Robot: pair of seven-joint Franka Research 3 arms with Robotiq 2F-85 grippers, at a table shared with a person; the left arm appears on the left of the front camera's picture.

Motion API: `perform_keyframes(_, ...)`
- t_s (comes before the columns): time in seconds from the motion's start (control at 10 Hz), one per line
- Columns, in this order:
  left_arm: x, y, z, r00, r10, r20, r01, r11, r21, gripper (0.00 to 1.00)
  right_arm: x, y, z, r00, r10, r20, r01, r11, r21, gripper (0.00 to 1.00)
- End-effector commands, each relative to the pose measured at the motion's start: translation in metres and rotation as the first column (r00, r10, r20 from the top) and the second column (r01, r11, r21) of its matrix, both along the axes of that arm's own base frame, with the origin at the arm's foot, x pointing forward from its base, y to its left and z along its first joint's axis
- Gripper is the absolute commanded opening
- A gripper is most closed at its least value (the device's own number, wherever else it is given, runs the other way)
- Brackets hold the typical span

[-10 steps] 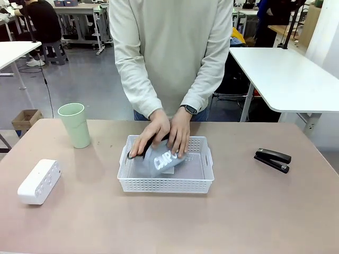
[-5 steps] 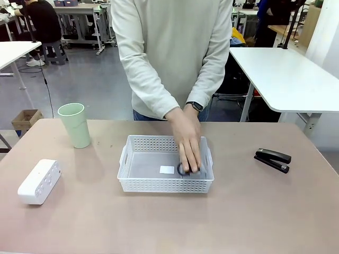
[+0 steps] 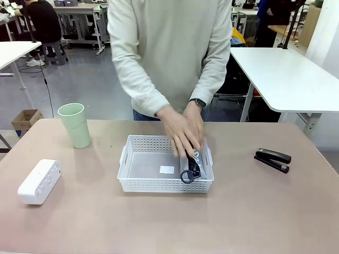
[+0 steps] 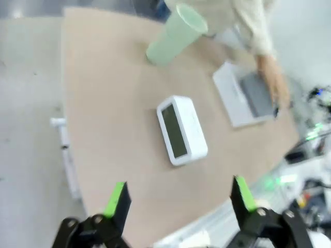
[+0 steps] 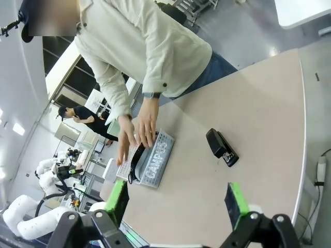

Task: Efficiently arrange items inside the basket to fit them all.
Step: Pick up the Digital clock and place it inside the Organizing basket.

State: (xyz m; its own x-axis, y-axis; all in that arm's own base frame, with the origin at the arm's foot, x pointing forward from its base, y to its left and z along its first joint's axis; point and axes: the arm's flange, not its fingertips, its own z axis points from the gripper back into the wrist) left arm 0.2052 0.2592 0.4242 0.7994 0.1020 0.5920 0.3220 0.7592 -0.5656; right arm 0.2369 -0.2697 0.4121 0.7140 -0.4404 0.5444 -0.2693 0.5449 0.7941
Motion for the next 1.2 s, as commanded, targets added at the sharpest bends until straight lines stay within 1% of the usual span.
perform_keyframes(0.0, 0.023, -0.057, 0.041, 0.973, -0.193, -0.126, 0.219, 0.947, 0.237, 1.00, 0.001, -0.002, 0.000, 0.999, 0.001, 0.037, 0.000, 1.000, -0.006, 1.00)
perform_keyframes(0.1, 0.046, -0.084, 0.050, 0.959, -0.184, -0.216, 0.249, 0.909, 0.333, 1.00, 0.001, -0.002, 0.000, 0.999, 0.001, 0.037, 0.000, 1.000, -0.006, 1.00)
perform_keyframes(0.2, 0.070, -0.119, 0.058, 0.936, -0.201, -0.288, 0.312, 0.852, 0.420, 1.00, 0.001, -0.002, 0.000, 0.999, 0.001, 0.037, 0.000, 1.000, -0.006, 1.00)
perform_keyframes(0.3, 0.088, -0.149, 0.057, 0.904, -0.251, -0.346, 0.400, 0.782, 0.477, 1.00, 0.001, -0.002, 0.000, 0.999, 0.001, 0.037, 0.000, 1.000, -0.006, 1.00)
perform_keyframes(0.4, 0.103, -0.177, 0.053, 0.867, -0.301, -0.397, 0.480, 0.718, 0.503, 1.00, 0.001, -0.002, 0.000, 0.999, 0.001, 0.037, 0.000, 1.000, -0.006, 1.00)
perform_keyframes(0.5, 0.114, -0.202, 0.045, 0.835, -0.339, -0.433, 0.539, 0.659, 0.525, 1.00, 0.001, -0.002, 0.000, 0.999, 0.001, 0.037, 0.000, 1.000, -0.006, 1.00)
perform_keyframes(0.6, 0.122, -0.225, 0.035, 0.835, -0.291, -0.467, 0.538, 0.607, 0.585, 1.00, 0.001, -0.002, 0.000, 0.999, 0.001, 0.037, 0.000, 1.000, -0.006, 1.00)
perform_keyframes(0.7, 0.127, -0.240, 0.030, 0.878, -0.194, -0.437, 0.456, 0.616, 0.642, 1.00, 0.001, -0.002, 0.000, 0.999, 0.001, 0.037, 0.000, 1.000, -0.006, 1.00)
perform_keyframes(0.8, 0.130, -0.251, 0.026, 0.909, -0.133, -0.396, 0.385, 0.637, 0.669, 1.00, 0.001, -0.002, 0.000, 0.999, 0.001, 0.037, 0.000, 1.000, -0.006, 1.00)
perform_keyframes(0.9, 0.131, -0.261, 0.021, 0.915, -0.117, -0.386, 0.368, 0.634, 0.680, 1.00, 0.001, -0.002, 0.000, 0.999, 0.001, 0.037, 0.000, 1.000, -0.006, 1.00)
perform_keyframes(1.0, 0.134, -0.267, 0.016, 0.919, -0.072, -0.388, 0.343, 0.634, 0.694, 1.00, 0.001, -0.002, 0.000, 0.999, 0.001, 0.037, 0.000, 1.000, -0.006, 1.00)
perform_keyframes(1.1, 0.135, -0.270, 0.011, 0.917, -0.022, -0.399, 0.317, 0.648, 0.693, 1.00, 0.001, -0.002, 0.000, 0.999, 0.001, 0.037, 0.000, 1.000, -0.006, 1.00)
